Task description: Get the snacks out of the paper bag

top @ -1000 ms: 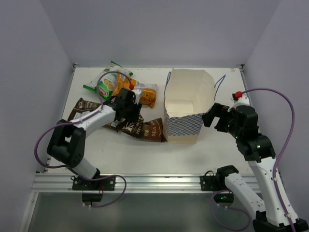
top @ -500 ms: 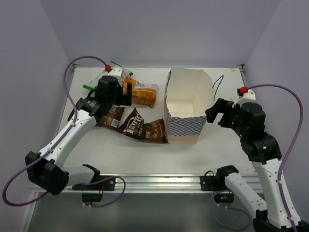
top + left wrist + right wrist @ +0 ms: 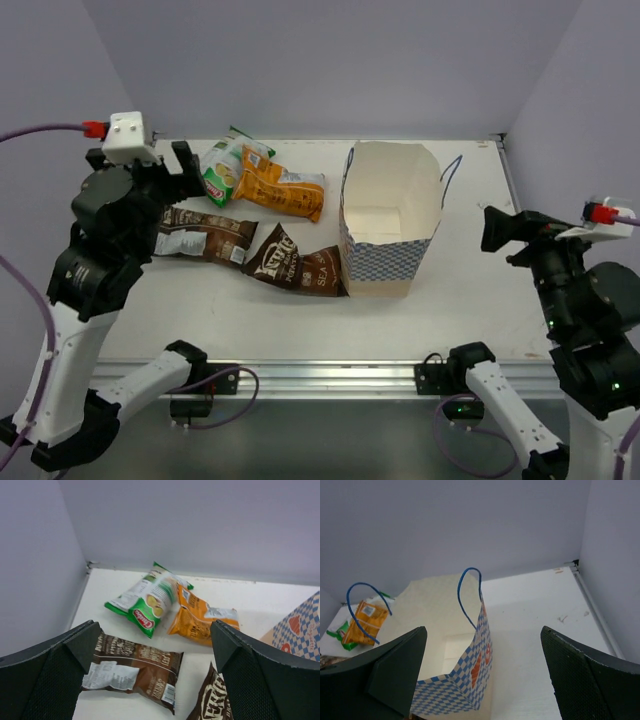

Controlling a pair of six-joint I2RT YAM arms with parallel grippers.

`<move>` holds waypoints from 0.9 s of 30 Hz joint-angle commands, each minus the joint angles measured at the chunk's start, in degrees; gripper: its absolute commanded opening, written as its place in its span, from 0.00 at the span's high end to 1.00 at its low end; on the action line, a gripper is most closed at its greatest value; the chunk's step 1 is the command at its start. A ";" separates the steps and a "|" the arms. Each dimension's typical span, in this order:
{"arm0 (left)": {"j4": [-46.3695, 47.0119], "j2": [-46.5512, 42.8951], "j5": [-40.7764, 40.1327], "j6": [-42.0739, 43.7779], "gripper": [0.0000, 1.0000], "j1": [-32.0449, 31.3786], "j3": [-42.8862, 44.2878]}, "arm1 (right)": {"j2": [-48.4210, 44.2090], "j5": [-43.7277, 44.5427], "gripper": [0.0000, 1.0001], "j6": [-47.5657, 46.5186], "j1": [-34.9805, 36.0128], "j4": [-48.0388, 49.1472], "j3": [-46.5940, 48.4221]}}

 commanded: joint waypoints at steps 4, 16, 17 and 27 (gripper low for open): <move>-5.67 -5.71 -8.86 6.06 0.00 0.36 6.04 | -2.55 6.63 0.01 -4.90 0.13 4.52 3.10; -3.83 -17.58 -14.83 9.14 0.00 0.27 5.62 | -6.25 7.07 0.01 -8.68 0.39 8.57 2.75; -3.47 -17.93 -15.19 9.23 0.00 0.27 5.61 | -6.25 7.50 0.01 -8.86 0.39 8.57 2.84; -1.54 -21.19 -17.39 9.23 0.00 0.27 5.44 | -6.78 7.60 0.01 -8.86 0.39 8.92 3.19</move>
